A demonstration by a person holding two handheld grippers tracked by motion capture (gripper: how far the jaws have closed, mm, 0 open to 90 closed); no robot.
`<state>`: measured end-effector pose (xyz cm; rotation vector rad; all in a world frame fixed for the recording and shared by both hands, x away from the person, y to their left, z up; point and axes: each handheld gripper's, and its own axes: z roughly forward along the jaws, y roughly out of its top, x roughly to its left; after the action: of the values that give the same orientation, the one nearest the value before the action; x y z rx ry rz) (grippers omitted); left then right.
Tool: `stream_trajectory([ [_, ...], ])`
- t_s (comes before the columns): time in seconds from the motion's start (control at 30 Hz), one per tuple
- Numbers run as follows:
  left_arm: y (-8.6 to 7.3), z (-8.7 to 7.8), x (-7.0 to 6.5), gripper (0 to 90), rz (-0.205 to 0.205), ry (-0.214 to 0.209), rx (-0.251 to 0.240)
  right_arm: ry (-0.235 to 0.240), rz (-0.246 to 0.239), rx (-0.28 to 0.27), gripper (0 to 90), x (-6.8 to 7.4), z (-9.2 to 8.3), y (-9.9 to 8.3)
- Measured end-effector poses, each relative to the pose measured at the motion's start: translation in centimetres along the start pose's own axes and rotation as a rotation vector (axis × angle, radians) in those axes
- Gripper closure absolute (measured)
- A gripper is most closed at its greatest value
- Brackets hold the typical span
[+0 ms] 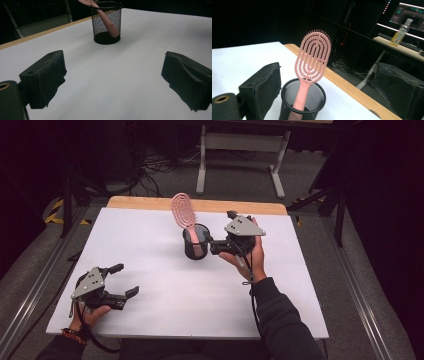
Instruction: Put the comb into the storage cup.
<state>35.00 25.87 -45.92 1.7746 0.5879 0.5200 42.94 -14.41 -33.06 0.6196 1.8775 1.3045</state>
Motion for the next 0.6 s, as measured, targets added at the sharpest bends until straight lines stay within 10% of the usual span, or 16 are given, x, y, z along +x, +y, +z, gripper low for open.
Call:
stream_trajectory([
  [0.6,-0.1,0.2,0.1,6.4,-0.001,-0.003,0.006,-0.024,-0.012,0.014,4.7,-0.4,-2.7,-0.5],
])
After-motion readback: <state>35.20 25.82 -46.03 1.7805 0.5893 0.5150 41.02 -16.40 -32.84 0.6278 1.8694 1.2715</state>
